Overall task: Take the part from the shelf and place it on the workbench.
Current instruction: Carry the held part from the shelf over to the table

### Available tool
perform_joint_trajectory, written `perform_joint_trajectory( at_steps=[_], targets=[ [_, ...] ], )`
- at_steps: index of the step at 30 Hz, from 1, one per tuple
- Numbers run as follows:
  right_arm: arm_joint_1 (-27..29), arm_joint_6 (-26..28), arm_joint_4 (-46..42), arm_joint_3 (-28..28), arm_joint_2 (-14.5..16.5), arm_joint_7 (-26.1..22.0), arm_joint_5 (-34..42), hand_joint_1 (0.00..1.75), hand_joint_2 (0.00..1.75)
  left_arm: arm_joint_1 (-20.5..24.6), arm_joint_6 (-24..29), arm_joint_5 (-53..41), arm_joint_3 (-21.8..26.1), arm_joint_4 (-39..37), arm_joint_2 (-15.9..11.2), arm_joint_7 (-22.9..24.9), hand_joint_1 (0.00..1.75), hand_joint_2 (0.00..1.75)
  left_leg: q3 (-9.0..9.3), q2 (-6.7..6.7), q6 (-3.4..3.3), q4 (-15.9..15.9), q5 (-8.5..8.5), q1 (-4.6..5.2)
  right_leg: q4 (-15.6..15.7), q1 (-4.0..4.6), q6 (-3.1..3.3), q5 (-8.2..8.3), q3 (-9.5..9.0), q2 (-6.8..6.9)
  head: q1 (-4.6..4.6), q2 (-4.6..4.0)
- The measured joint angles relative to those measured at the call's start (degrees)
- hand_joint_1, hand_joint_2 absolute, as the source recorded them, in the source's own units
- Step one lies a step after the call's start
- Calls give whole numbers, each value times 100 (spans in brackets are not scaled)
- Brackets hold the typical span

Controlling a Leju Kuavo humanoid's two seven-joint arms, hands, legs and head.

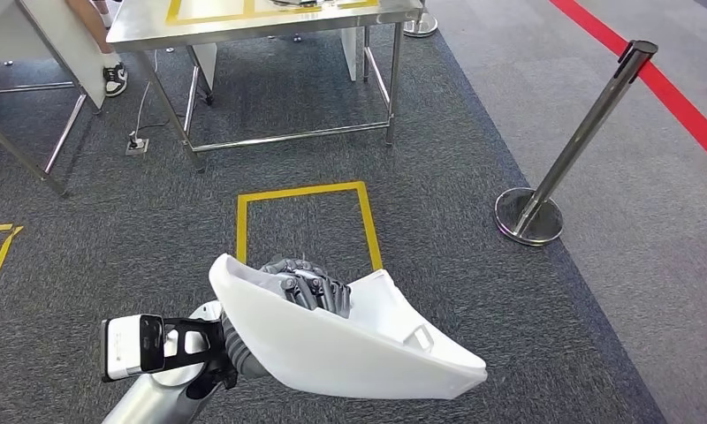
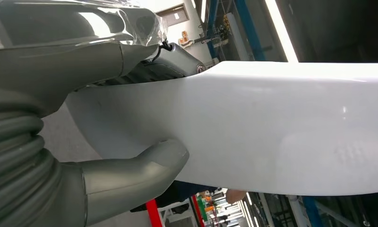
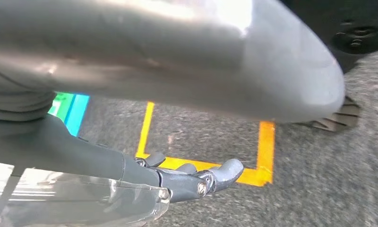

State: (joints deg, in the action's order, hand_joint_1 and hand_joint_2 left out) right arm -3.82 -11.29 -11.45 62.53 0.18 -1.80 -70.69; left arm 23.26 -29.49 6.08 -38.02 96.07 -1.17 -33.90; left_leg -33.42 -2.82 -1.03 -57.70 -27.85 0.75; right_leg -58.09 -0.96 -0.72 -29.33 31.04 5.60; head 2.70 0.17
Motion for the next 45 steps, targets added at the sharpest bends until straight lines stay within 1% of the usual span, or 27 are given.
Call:
perform_joint_trajectory(
  at_steps=[2, 4, 6, 7, 8, 9, 10, 12, 13, 15, 19, 21, 23, 24, 25, 27, 28, 30, 33, 34, 36, 38, 40, 41, 42, 44, 45],
  targets=[
    [-24, 53, 0, 17, -1, -53, 25, 0, 0, 5, 0, -8, -6, 1, -4, 13, 175, 175, 13, 71, -45, 37, 21, -19, 27, -9, -61, -11, -45, 30, 2, 0],
    [-33, 67, 1, 24, 1, -80, 22, 0, 0, 31, -1, -9, -9, 3, 3, 37, 175, 175, 50, 123, -101, 85, 47, -66, -164, -13, -123, -148, 21, -165, -11, 0],
    [-20, 84, 2, 33, -3, -92, 17, 0, 0, 63, -1, -8, -14, -3, 24, 77, 175, 175, 62, 178, -140, 97, 45, -84, -863, -15, -162, -471, 364, -435, -38, 0],
    [-8, 90, 2, 40, -7, -93, 14, 0, 0, 72, -1, -5, -20, -10, 34, 104, 175, 175, 64, 211, -152, 97, 37, -82, -1280, -14, -172, -614, 590, -498, -47, 0],
    [7, 94, 2, 48, -11, -93, 12, 0, 0, 74, 0, -2, -25, -19, 39, 131, 175, 175, 71, 247, -159, 96, 25, -80, -1579, -13, -176, -672, 771, -523, -51, 0],
    [19, 95, 2, 55, -11, -92, 10, 0, 0, 75, 1, 2, -30, -26, 40, 154, 175, 175, 84, 283, -157, 96, 13, -81, -1656, -15, -174, -614, 851, -530, -53, 0],
    [28, 95, 2, 61, -11, -92, 9, 0, 0, 77, 2, 7, -34, -32, 43, 176, 175, 175, 107, 315, -147, 94, -2, -85, -1479, -21, -171, -448, 808, -532, -55, 0],
    [30, 97, 2, 70, -10, -91, 9, 0, 0, 90, 2, 13, -37, -34, 53, 198, 175, 175, 168, 367, -100, 82, -49, -95, -661, -43, -171, -22, 464, -540, -61, 0],
    [26, 98, 2, 75, -8, -91, 9, 0, 0, 104, 2, 17, -38, -34, 60, 203, 175, 175, 187, 387, -66, 66, -81, -90, -310, -47, -156, 108, 305, -552, -62, 0],
    [15, 100, 2, 82, -2, -92, 9, 0, 0, 137, 3, 23, -48, -34, 75, 209, 175, 175, 198, 410, 0, 51, -126, -80, -37, -28, -94, 137, 178, -572, -59, 0],
    [11, 100, 1, 101, 10, -113, 13, 0, 0, 201, 9, 35, -78, -30, 88, 232, 175, 175, 126, 382, 115, -111, -253, -96, -23, -33, 71, 78, 95, -568, -46, 1],
    [8, 100, 0, 111, 11, -129, 16, 0, 0, 228, 10, 42, -95, -28, 89, 250, 175, 175, -232, 344, 158, -753, -480, -100, -18, -46, 126, 20, 22, -563, -24, 0],
    [13, 100, 0, 117, 10, -137, 16, 0, 0, 232, 11, 46, -111, -31, 86, 269, 175, 175, -759, 335, 173, -1529, -652, -105, -18, -40, 140, -60, -44, -562, -15, 0],
    [18, 100, 1, 119, 10, -138, 16, 0, 0, 233, 11, 49, -116, -33, 85, 280, 175, 175, -929, 334, 165, -1692, -596, -102, -18, -35, 139, -108, -93, -562, -14, 0],
    [22, 100, 1, 120, 11, -139, 16, 0, 0, 235, 11, 51, -119, -34, 84, 289, 175, 175, -978, 334, 146, -1615, -419, -97, -17, -28, 136, -159, -160, -562, -14, 0],
    [21, 99, 3, 120, 23, -140, 16, 0, 0, 250, 13, 59, -119, -34, 84, 298, 175, 175, -751, 322, 54, -881, 129, -65, -6, -19, 126, -278, -311, -563, -18, 0],
    [15, 99, 3, 121, 34, -141, 17, 0, 0, 262, 14, 61, -119, -34, 84, 300, 175, 175, -595, 300, -7, -517, 305, -36, 11, -14, 108, -332, -370, -560, -36, 0],
    [0, 98, 3, 123, 54, -144, 20, 0, 0, 290, 16, 66, -120, -32, 85, 302, 175, 175, -383, 270, -108, -106, 341, 27, 68, -30, 44, -393, -455, -547, -55, 1],
    [-26, 97, 4, 124, 69, -146, 20, 0, 0, 313, 15, 69, -123, -27, 96, 305, 175, 175, -170, 298, -158, 75, 209, 29, -15, -42, -85, -288, -537, -524, -52, 1],
    [-38, 96, 4, 124, 75, -148, 20, 0, 0, 324, 15, 70, -126, -26, 102, 306, 175, 175, -67, 305, -167, 125, 171, 11, -209, -41, -110, -223, -436, -525, -58, 1],
    [-53, 96, 4, 124, 75, -153, 17, 0, 0, 350, 15, 75, -133, -27, 119, 311, 175, 175, 126, 308, -188, 193, 68, -24, -825, -40, -133, -206, -7, -533, -70, 1],
    [-23, 96, 4, 125, 60, -156, 12, 0, 0, 357, 17, 79, -143, -32, 126, 324, 175, 175, 299, 325, -202, 201, -82, -42, -1358, -41, -175, -485, 532, -541, -77, 1],
    [26, 96, 4, 125, 46, -156, 8, 0, 0, 350, 21, 86, -152, -32, 125, 344, 175, 175, 517, 361, -187, 201, -263, -62, -1410, -49, -229, -799, 890, -541, -78, 0],
    [42, 96, 4, 125, 44, -156, 7, 0, 0, 348, 24, 91, -158, -32, 125, 353, 175, 175, 640, 375, -169, 201, -361, -76, -1222, -55, -244, -788, 961, -540, -80, 0],
    [53, 96, 4, 125, 44, -157, 3, 0, 0, 347, 28, 97, -165, -32, 123, 361, 175, 175, 748, 381, -143, 201, -465, -87, -920, -65, -253, -564, 979, -539, -83, 0],
    [66, 97, 8, 125, 50, -161, -12, 0, 0, 342, 40, 104, -181, -35, 114, 375, 175, 175, 957, 393, -74, 186, -687, -84, -373, -73, -212, 239, 929, -511, -100, 0],
    [66, 98, 9, 125, 52, -166, -24, 0, 0, 342, 51, 106, -187, -34, 107, 386, 175, 175, 1036, 398, -31, 201, -781, -77, -235, -65, -168, 550, 889, -499, -93, 1]
  ],
)
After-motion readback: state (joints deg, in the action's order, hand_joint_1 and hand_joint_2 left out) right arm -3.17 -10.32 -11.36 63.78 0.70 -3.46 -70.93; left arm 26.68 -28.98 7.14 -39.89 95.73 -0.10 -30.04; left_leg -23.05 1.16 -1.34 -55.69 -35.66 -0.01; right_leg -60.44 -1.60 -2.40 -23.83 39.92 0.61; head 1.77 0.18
